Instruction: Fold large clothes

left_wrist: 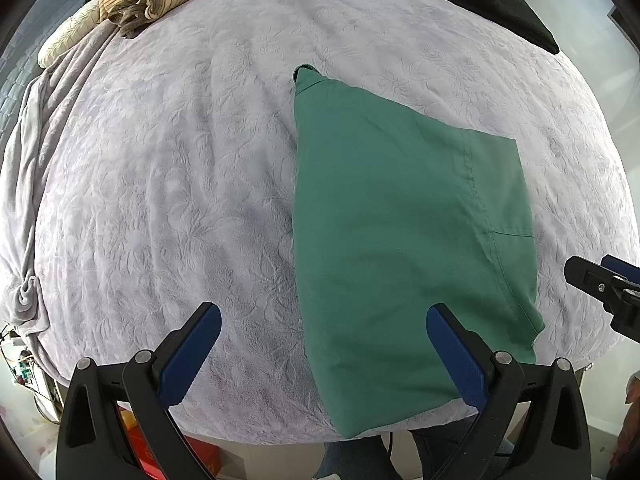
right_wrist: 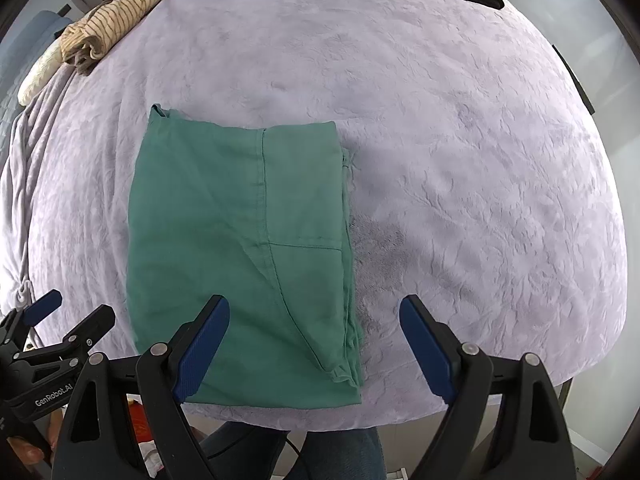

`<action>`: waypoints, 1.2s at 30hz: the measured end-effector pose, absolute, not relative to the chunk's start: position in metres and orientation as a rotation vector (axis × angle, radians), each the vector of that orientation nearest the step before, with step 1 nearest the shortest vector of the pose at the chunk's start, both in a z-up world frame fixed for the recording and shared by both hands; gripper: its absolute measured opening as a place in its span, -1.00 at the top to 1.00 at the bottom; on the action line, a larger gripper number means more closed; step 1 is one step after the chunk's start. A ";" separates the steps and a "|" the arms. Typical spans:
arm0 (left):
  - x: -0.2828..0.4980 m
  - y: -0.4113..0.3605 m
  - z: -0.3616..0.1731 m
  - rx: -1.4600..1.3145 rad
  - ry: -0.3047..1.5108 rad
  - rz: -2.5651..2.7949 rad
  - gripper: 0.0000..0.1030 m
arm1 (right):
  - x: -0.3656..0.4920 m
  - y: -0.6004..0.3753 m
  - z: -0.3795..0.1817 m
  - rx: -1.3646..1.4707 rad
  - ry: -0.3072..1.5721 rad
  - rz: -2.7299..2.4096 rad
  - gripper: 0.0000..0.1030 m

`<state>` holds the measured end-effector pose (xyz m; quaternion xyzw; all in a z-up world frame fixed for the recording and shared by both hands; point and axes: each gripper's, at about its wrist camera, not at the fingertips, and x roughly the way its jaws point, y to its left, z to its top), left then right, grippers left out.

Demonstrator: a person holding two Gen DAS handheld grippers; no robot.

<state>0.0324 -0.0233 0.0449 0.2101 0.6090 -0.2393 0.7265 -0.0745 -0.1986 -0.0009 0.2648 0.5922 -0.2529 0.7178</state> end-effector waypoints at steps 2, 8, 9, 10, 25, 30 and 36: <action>0.032 -0.023 0.045 0.462 1.343 -0.527 -1.00 | -0.074 -0.198 -0.001 0.588 1.311 -0.558 -0.73; 0.034 -0.024 0.044 0.468 1.349 -0.531 -1.00 | -0.074 -0.198 -0.001 0.589 1.313 -0.555 -0.73; 0.033 -0.025 0.044 0.469 1.348 -0.531 -1.00 | -0.074 -0.198 -0.001 0.590 1.313 -0.554 -0.73; 0.034 -0.025 0.044 0.469 1.348 -0.532 -1.00 | -0.074 -0.199 -0.001 0.591 1.313 -0.555 -0.73; 0.033 -0.024 0.043 0.473 1.349 -0.533 -1.00 | -0.073 -0.197 -0.002 0.594 1.321 -0.553 -0.73; 0.034 -0.024 0.043 0.475 1.348 -0.535 -1.00 | -0.074 -0.196 -0.002 0.593 1.322 -0.550 -0.73; 0.031 -0.023 0.044 0.473 1.345 -0.528 -1.00 | -0.074 -0.196 -0.002 0.595 1.322 -0.549 -0.73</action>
